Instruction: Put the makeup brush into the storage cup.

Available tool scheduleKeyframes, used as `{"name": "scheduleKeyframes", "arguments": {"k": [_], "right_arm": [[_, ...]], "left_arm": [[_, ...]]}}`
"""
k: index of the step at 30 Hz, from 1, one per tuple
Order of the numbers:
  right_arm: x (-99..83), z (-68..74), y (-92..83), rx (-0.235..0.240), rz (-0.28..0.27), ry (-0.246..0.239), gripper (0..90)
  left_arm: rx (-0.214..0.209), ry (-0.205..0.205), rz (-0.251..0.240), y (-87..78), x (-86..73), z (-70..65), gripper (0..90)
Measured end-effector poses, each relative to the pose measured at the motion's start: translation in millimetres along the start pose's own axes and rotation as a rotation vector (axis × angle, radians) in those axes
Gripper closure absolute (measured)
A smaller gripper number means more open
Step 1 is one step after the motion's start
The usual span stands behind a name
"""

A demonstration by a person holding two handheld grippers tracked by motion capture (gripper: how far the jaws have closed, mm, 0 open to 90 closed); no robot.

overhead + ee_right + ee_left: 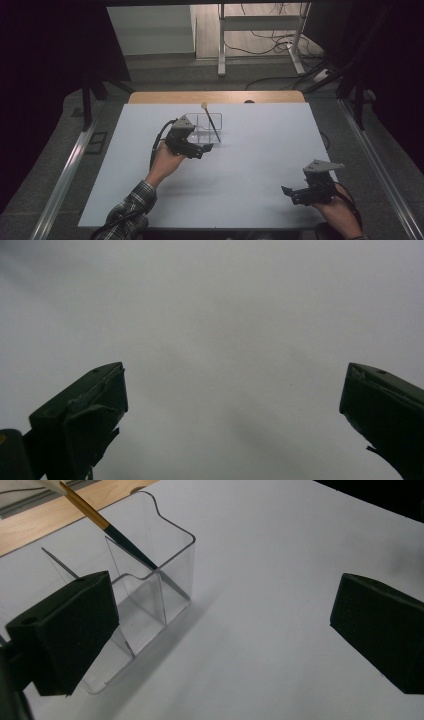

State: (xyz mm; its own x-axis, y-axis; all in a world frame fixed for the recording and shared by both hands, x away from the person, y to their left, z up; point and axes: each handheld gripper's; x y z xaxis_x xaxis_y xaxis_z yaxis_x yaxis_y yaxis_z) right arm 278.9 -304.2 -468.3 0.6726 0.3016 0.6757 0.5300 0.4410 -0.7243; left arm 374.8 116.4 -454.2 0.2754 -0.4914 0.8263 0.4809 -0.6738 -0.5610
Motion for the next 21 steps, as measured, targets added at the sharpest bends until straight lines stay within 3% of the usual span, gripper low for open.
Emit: {"name": "scheduleKeyframes", "arguments": {"k": [21], "right_arm": [[-0.4,0.1,-0.1,-0.008,0.001,-0.003,0.0]], "left_arm": [[0.011,0.001,0.012,-19.9,-14.8,-11.4,0.0]]}}
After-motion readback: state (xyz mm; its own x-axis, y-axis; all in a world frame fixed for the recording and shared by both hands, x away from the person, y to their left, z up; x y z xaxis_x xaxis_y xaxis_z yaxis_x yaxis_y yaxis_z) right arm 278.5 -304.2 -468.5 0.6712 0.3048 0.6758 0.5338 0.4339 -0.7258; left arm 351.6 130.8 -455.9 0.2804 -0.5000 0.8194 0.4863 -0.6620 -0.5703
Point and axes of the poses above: each handheld gripper's, and its own axes: y roughly forward along the jaws, x roughly out of its top, z roughly to its left, and after that the axes turned 11 degrees about y, right-handed
